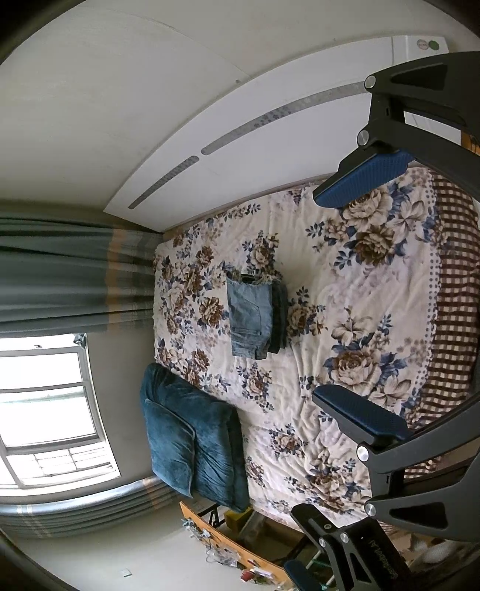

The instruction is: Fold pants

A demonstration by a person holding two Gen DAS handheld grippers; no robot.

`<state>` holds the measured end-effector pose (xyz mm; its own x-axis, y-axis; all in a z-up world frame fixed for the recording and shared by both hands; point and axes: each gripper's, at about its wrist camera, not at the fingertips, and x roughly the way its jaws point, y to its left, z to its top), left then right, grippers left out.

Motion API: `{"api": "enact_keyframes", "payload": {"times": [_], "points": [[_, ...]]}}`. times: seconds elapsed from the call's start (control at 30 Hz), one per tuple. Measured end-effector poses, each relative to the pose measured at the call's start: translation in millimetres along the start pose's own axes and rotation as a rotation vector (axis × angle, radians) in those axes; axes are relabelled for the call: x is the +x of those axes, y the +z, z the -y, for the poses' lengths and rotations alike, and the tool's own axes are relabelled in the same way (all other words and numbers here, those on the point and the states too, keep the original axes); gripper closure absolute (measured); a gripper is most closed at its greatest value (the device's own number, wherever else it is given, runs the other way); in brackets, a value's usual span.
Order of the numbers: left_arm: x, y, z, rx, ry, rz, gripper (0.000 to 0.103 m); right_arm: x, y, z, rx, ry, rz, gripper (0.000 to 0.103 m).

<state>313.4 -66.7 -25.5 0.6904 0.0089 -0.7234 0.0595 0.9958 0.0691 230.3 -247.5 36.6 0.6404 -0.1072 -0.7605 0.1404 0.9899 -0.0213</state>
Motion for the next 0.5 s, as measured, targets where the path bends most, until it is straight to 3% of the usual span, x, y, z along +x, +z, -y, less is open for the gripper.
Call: {"api": "enact_keyframes", "payload": {"times": [0.5], "points": [[-2.4,2.7,7.8,-0.001,-0.005,0.001,0.000,0.8,-1.7,1.4,0.001,0.010,-0.001,0.004]]}}
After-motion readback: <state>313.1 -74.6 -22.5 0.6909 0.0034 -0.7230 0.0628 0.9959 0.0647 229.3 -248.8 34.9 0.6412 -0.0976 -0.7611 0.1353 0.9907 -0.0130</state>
